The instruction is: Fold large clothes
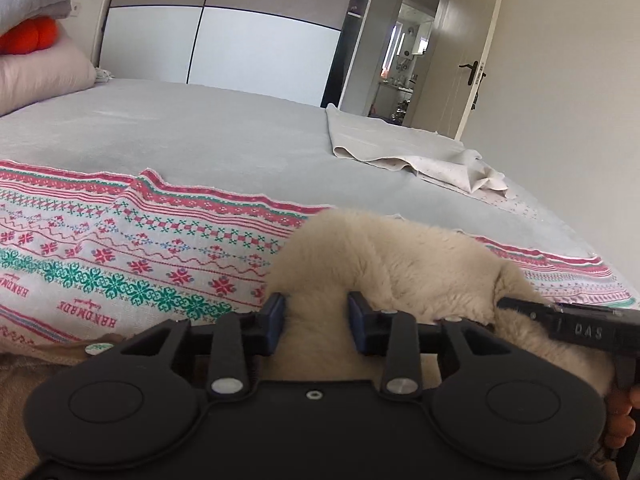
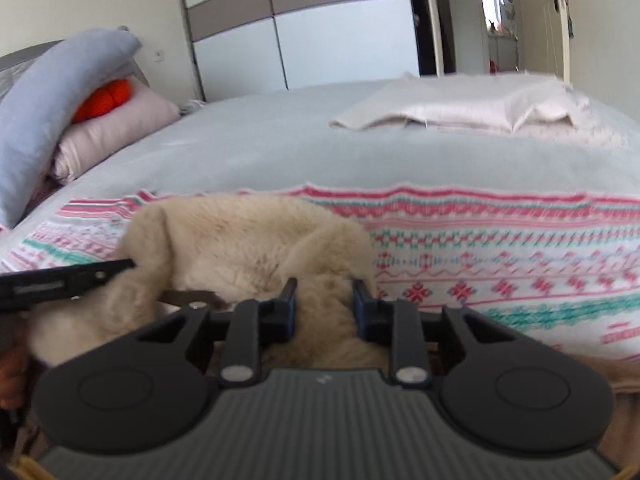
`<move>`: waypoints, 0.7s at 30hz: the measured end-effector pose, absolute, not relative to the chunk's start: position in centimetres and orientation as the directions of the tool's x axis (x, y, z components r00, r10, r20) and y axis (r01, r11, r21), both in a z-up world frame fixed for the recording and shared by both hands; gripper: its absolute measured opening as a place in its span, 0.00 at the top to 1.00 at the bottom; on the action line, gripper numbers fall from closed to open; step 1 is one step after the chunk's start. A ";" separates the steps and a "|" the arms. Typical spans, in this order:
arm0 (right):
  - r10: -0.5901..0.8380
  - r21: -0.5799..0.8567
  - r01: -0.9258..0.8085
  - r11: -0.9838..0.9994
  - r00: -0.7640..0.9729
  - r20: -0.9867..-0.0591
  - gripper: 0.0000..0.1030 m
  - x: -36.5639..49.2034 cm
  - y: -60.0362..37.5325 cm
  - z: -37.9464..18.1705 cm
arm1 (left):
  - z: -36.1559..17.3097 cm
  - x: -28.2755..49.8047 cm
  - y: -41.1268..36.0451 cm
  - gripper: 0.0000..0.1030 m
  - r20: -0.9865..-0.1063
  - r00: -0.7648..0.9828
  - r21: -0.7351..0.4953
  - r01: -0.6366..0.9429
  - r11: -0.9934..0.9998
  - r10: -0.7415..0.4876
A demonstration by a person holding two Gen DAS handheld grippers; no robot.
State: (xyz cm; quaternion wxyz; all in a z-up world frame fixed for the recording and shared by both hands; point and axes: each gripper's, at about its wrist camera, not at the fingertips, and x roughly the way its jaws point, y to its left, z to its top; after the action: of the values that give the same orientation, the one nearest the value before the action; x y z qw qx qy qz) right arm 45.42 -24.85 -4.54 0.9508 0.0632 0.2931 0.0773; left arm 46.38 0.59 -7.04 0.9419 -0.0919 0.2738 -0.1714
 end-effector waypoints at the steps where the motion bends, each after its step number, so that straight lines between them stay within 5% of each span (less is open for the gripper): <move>1: 0.180 0.169 -0.103 0.980 0.816 -0.549 0.73 45.5 -24.7 -4.6 | -7.2 46.7 0.4 0.54 -0.482 0.794 -0.285 0.257 0.924 -0.370; 5: 0.141 0.179 -0.053 0.982 0.838 -0.528 0.65 42.9 -24.8 -3.4 | -6.2 44.2 2.2 0.41 -0.444 0.825 -0.347 0.201 0.916 -0.349; 7: 0.107 0.158 -0.023 0.987 0.829 -0.549 0.40 40.2 -25.2 -1.3 | -4.9 42.7 2.0 0.32 -0.456 0.833 -0.329 0.169 0.929 -0.313; 11: 0.028 0.038 -0.009 0.999 0.837 -0.547 0.23 33.9 -28.0 2.1 | -1.8 38.9 1.3 0.10 -0.449 0.843 -0.256 0.196 0.947 -0.296; 16: -0.179 -0.050 0.182 0.982 0.818 -0.547 0.06 26.6 -34.2 4.2 | -0.6 34.7 1.4 0.02 -0.498 0.833 -0.190 0.166 0.968 -0.240; 21: -0.360 -0.007 0.426 0.905 0.756 -0.547 0.02 20.3 -41.4 4.7 | 0.1 30.9 2.9 0.00 -0.538 0.811 -0.205 0.142 0.968 -0.232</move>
State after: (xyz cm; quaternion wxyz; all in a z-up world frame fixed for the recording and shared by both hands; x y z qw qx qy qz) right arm 20.34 -41.37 4.69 0.9351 0.0589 0.2794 -0.2100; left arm 30.92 2.87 0.12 0.9483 -0.0775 0.2915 -0.0987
